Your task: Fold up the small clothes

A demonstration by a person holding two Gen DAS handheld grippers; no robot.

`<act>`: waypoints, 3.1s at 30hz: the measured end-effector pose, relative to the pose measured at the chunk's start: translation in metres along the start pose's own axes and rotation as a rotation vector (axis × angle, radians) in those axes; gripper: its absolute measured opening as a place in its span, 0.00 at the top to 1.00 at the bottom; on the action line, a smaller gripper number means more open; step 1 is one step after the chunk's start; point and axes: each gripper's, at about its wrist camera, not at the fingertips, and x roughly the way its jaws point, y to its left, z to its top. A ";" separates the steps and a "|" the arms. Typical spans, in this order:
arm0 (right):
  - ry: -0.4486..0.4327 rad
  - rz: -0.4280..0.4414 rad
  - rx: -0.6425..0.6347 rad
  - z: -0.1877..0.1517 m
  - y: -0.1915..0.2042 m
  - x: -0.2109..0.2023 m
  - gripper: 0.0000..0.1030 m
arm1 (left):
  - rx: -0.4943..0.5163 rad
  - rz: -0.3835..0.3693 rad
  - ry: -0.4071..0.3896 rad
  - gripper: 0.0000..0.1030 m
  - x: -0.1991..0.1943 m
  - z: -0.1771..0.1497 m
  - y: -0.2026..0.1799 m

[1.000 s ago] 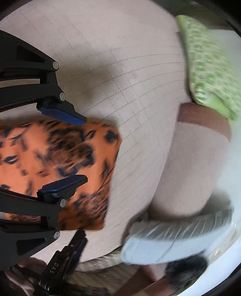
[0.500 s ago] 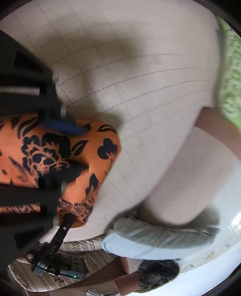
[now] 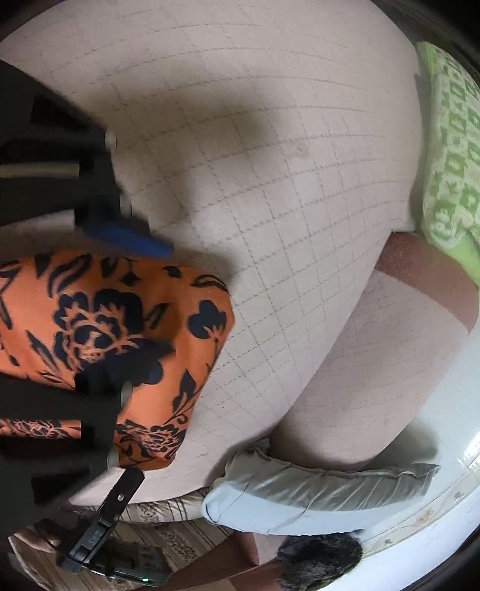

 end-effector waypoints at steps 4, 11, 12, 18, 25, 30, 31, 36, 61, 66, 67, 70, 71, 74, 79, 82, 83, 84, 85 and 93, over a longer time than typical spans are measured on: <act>0.043 0.023 0.048 -0.016 -0.009 -0.003 0.33 | -0.014 -0.053 0.100 0.38 -0.001 -0.011 0.004; 0.118 0.013 0.053 -0.031 -0.014 0.025 0.71 | -0.124 -0.151 0.155 0.59 0.013 -0.019 0.024; 0.120 0.027 0.053 -0.031 -0.013 0.025 0.80 | -0.136 -0.159 0.161 0.63 0.010 -0.019 0.025; 0.116 0.057 0.098 -0.028 -0.027 0.020 0.75 | -0.069 -0.099 0.153 0.58 0.008 -0.018 0.022; 0.067 -0.007 0.073 -0.051 -0.018 -0.019 0.31 | 0.049 0.032 0.071 0.44 -0.041 -0.045 0.011; 0.130 -0.022 0.070 -0.107 -0.009 -0.022 0.35 | 0.049 0.045 0.122 0.44 -0.052 -0.103 0.016; 0.145 -0.029 0.062 -0.113 -0.007 -0.018 0.44 | 0.035 0.027 0.130 0.47 -0.052 -0.111 0.017; 0.133 -0.039 0.022 -0.125 0.003 -0.022 0.68 | 0.050 -0.002 0.115 0.76 -0.053 -0.126 0.018; -0.155 -0.219 -0.069 -0.235 0.097 -0.146 0.34 | 0.416 0.399 -0.288 0.35 -0.216 -0.290 -0.099; -0.197 -0.216 -0.071 -0.244 0.105 -0.163 0.33 | 0.391 0.374 -0.308 0.31 -0.239 -0.305 -0.101; -0.205 -0.217 -0.068 -0.245 0.105 -0.166 0.33 | 0.386 0.376 -0.310 0.30 -0.240 -0.304 -0.100; -0.216 -0.225 -0.064 -0.246 0.106 -0.169 0.33 | 0.376 0.383 -0.307 0.30 -0.241 -0.306 -0.096; -0.216 -0.226 -0.068 -0.246 0.106 -0.168 0.33 | 0.373 0.382 -0.304 0.30 -0.242 -0.305 -0.094; -0.216 -0.235 -0.074 -0.248 0.108 -0.169 0.33 | 0.365 0.381 -0.292 0.30 -0.244 -0.305 -0.091; -0.232 -0.256 -0.111 -0.254 0.121 -0.174 0.33 | 0.364 0.378 -0.302 0.30 -0.249 -0.301 -0.090; -0.240 -0.266 -0.126 -0.256 0.125 -0.176 0.33 | 0.370 0.376 -0.302 0.30 -0.250 -0.300 -0.090; -0.243 -0.268 -0.126 -0.256 0.126 -0.177 0.33 | 0.368 0.374 -0.302 0.30 -0.250 -0.300 -0.089; -0.241 -0.268 -0.124 -0.256 0.126 -0.177 0.33 | 0.367 0.369 -0.303 0.30 -0.251 -0.300 -0.089; -0.239 -0.264 -0.120 -0.256 0.126 -0.177 0.33 | 0.367 0.368 -0.303 0.30 -0.251 -0.300 -0.089; -0.250 -0.266 -0.131 -0.253 0.127 -0.180 0.33 | 0.371 0.359 -0.298 0.30 -0.250 -0.300 -0.091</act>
